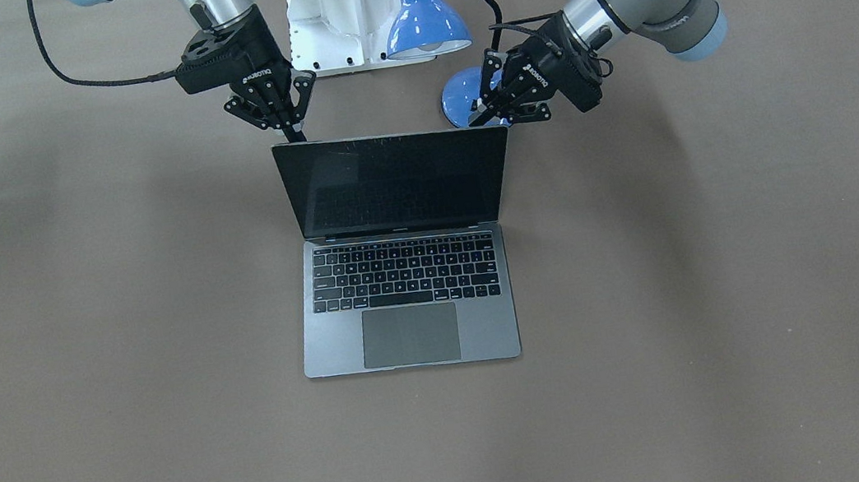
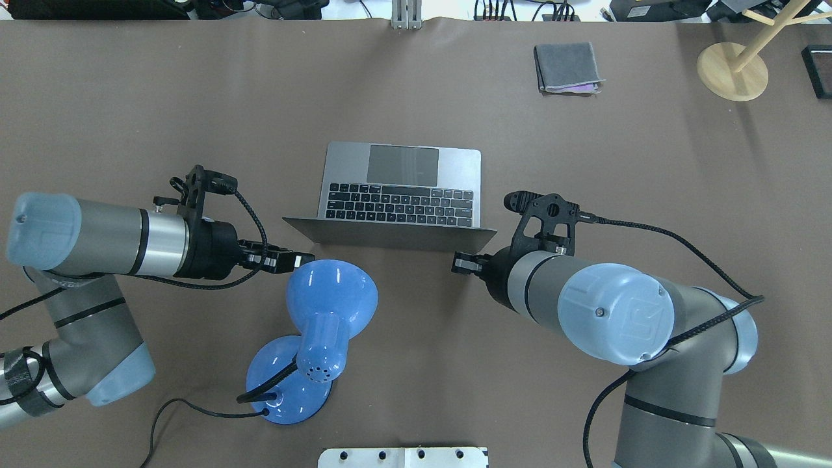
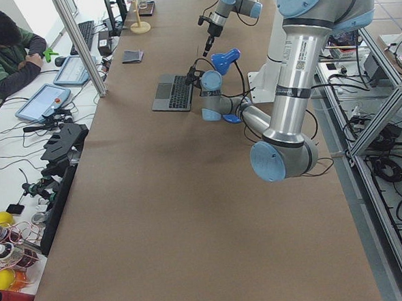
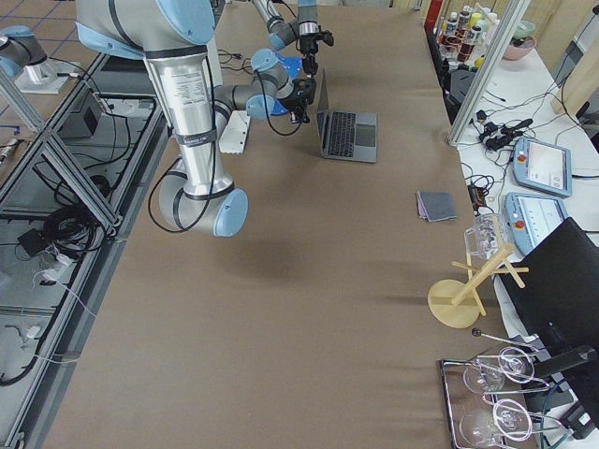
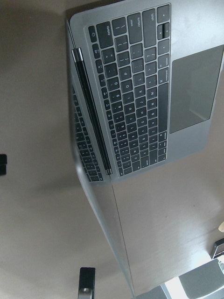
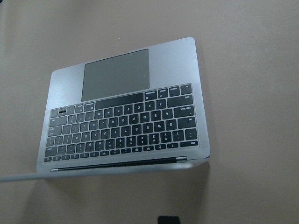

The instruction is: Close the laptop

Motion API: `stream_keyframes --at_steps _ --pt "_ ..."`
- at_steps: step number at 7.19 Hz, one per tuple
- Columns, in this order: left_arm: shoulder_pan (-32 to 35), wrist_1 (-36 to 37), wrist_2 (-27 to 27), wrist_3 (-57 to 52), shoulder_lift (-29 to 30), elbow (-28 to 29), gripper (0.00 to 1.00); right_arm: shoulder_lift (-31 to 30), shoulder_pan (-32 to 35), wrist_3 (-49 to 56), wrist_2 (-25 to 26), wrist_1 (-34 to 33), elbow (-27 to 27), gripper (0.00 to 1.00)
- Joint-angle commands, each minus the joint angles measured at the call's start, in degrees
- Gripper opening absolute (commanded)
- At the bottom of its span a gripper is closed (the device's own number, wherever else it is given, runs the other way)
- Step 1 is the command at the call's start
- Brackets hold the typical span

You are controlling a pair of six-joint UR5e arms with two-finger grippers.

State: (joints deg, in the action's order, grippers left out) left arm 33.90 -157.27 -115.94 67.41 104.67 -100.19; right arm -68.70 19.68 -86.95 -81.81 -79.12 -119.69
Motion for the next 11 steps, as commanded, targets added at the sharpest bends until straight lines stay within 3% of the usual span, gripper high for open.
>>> stream_keyframes --at_steps 1,7,9,11 --pt "1.77 0.20 0.01 0.00 0.09 -0.01 0.00 0.23 1.76 0.20 -0.19 -0.34 0.07 0.00" --pt "7.58 7.50 0.09 -0.35 4.39 0.34 0.00 4.01 6.15 0.29 -0.54 -0.07 4.81 0.00" --pt "8.37 7.50 0.10 -0.44 5.62 2.35 0.00 6.99 9.84 0.81 -2.99 0.10 9.10 0.00" --pt "8.63 12.22 0.27 -0.52 9.56 4.47 0.00 10.15 13.01 1.95 -4.75 0.28 14.72 0.00"
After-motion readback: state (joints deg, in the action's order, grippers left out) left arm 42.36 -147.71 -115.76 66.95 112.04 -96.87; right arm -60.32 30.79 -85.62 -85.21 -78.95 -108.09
